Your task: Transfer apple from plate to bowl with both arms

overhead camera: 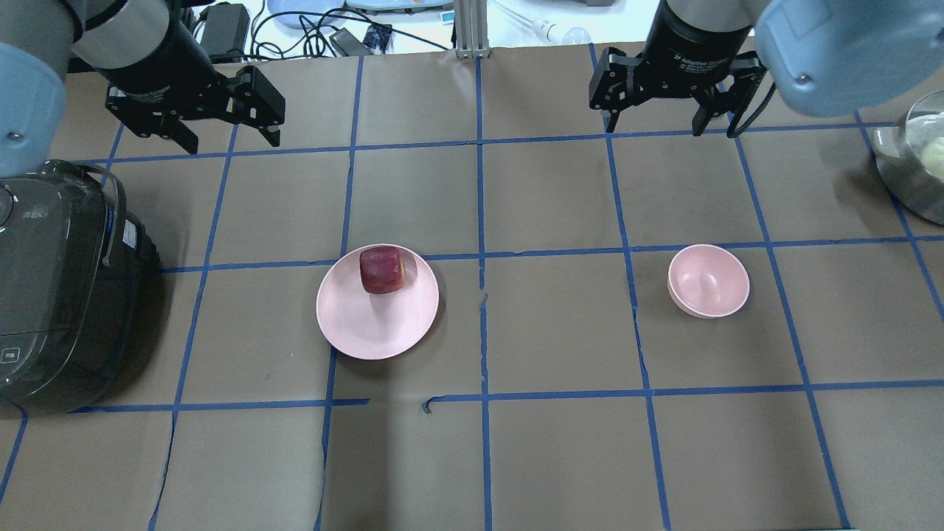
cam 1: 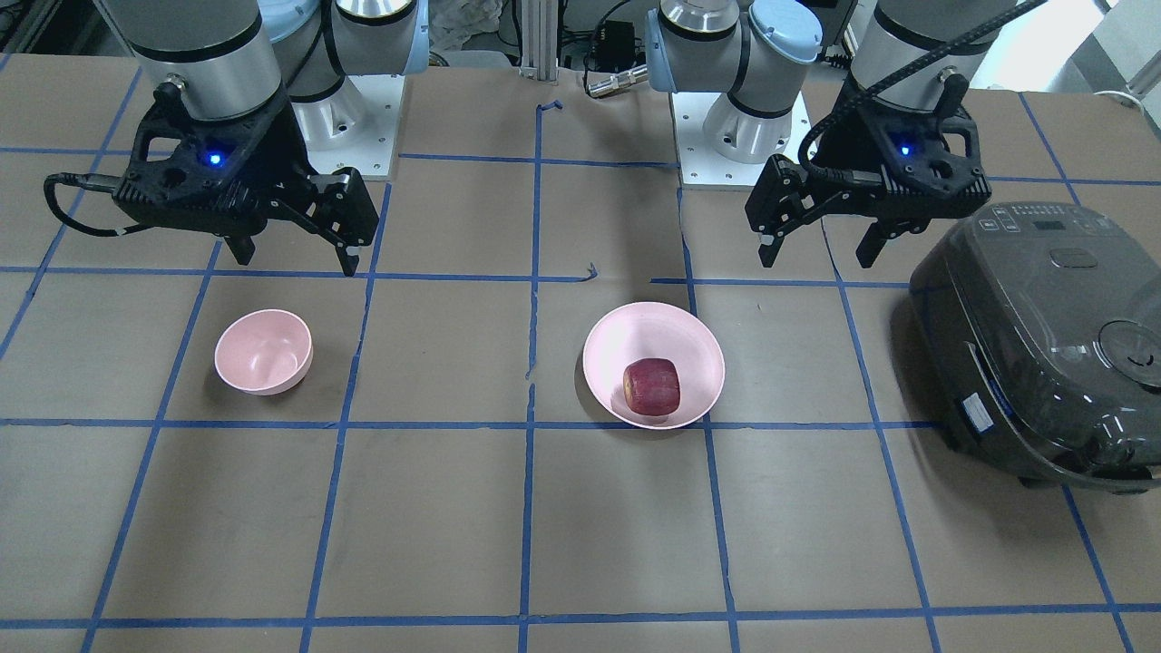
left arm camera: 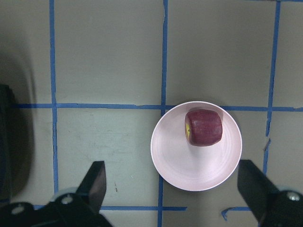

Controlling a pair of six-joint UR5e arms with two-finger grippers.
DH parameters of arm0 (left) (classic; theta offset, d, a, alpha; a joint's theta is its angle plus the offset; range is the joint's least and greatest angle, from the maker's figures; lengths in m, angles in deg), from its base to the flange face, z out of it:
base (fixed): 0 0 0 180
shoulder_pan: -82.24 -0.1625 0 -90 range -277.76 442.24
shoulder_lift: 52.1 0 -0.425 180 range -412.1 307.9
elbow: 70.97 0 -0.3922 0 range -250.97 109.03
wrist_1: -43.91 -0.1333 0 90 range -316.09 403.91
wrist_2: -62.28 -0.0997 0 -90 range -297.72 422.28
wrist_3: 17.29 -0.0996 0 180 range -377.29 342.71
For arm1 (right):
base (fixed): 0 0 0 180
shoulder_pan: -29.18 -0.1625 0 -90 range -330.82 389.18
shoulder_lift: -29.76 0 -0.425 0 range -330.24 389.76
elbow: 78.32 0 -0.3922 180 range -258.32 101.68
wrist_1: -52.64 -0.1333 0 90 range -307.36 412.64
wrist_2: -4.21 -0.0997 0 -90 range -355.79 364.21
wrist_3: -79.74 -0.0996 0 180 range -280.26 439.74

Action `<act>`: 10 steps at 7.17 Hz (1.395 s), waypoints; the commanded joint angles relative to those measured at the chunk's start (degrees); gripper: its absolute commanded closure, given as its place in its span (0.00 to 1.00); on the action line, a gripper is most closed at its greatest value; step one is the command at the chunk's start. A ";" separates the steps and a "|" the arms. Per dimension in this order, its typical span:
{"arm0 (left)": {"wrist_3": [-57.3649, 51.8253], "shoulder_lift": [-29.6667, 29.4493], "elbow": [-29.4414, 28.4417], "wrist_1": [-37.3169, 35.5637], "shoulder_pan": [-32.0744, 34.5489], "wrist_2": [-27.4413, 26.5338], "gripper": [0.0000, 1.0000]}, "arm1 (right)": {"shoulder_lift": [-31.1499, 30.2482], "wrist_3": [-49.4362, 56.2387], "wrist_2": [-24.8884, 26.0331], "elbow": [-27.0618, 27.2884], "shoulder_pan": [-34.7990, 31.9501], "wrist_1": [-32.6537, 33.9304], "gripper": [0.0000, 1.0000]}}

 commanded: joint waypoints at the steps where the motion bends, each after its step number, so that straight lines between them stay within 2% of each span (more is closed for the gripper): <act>1: -0.06 0.25 -0.15 0.38 0.06 -0.10 0.00 | 0.73 0.57 -0.08 1.27 4.91 0.00 0.00; 3: -0.58 0.59 0.37 0.56 -0.02 -1.32 0.00 | 0.82 11.84 0.01 6.52 9.66 2.26 0.00; 5: 4.47 -2.55 4.12 -0.57 1.63 0.76 0.00 | 1.26 23.81 -0.08 16.77 19.04 13.47 0.00; 7: 5.74 -6.50 10.44 -7.76 6.38 -0.62 0.00 | 2.05 27.27 -0.08 31.08 22.94 29.01 0.00; 8: 9.13 -8.87 15.18 -15.27 6.91 -0.46 0.00 | 3.09 27.90 -0.08 38.99 23.56 40.93 0.00; 9: 12.73 -11.07 19.05 -22.14 7.09 -0.54 0.00 | 5.63 27.90 -0.17 42.12 23.57 46.53 0.00; 10: 13.73 -13.09 19.35 -24.73 7.97 0.15 0.00 | 8.00 27.90 -0.17 42.06 23.57 48.93 0.00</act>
